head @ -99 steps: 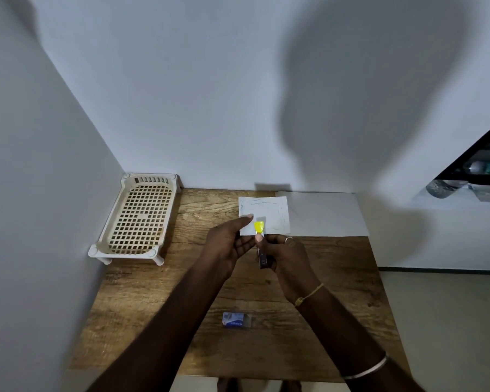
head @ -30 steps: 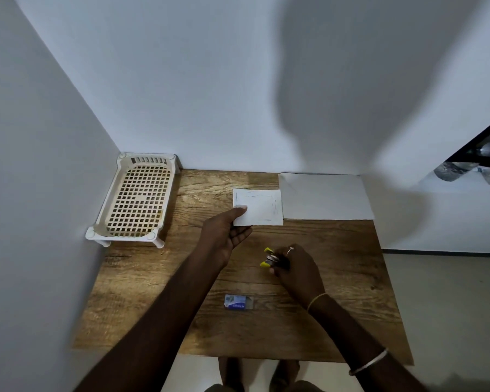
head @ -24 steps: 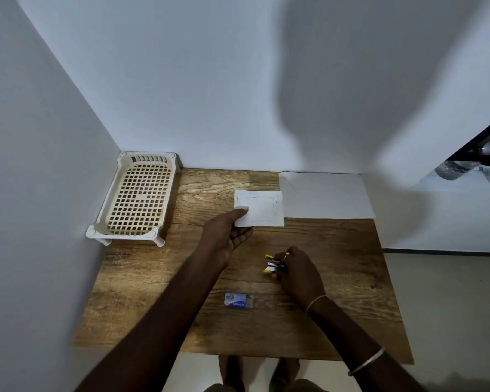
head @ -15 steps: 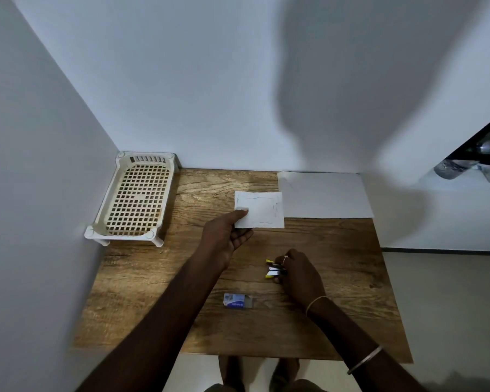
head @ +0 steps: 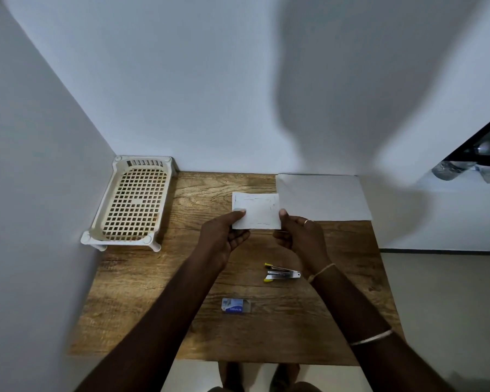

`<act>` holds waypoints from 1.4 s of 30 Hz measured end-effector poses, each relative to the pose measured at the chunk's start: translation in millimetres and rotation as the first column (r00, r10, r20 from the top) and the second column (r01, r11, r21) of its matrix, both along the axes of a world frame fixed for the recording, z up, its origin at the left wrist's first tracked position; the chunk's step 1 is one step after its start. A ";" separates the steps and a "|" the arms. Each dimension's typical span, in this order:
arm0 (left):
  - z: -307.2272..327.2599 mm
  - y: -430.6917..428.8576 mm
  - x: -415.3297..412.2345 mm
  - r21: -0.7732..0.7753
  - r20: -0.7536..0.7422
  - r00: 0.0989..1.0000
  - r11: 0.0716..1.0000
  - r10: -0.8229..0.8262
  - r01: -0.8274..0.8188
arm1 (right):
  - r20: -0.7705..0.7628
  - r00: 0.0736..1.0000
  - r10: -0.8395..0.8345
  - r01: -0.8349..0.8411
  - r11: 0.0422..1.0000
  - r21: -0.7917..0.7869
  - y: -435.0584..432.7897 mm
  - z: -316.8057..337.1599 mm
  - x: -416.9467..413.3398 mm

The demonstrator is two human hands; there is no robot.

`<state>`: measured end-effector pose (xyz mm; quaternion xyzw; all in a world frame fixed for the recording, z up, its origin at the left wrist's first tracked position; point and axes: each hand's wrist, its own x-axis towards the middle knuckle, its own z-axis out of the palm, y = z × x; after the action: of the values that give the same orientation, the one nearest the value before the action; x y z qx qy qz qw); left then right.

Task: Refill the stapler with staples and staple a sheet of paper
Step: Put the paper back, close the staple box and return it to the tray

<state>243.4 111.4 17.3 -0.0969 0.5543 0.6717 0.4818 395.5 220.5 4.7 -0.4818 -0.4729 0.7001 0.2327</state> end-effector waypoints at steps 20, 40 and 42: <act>-57.9 12.3 -10.8 -0.234 -0.191 0.974 0.970 -0.119 0.072 | 0.288 0.958 -0.006 -0.007 0.999 0.043 15.9 -51.6 -30.7; -108.2 21.8 -14.7 -0.449 -0.426 0.871 0.893 -0.245 0.032 | 0.453 0.888 -0.072 0.060 0.997 0.042 22.3 -76.0 -40.5; -109.0 20.8 -15.9 -0.480 -0.477 0.828 0.877 -0.295 0.036 | 0.469 0.879 -0.089 0.071 0.996 0.056 22.3 -76.4 -41.7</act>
<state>227.6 132.2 -91.7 0.0358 0.8131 0.4787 0.3293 353.7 242.8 -71.8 -0.6521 -0.5078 0.5429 0.1486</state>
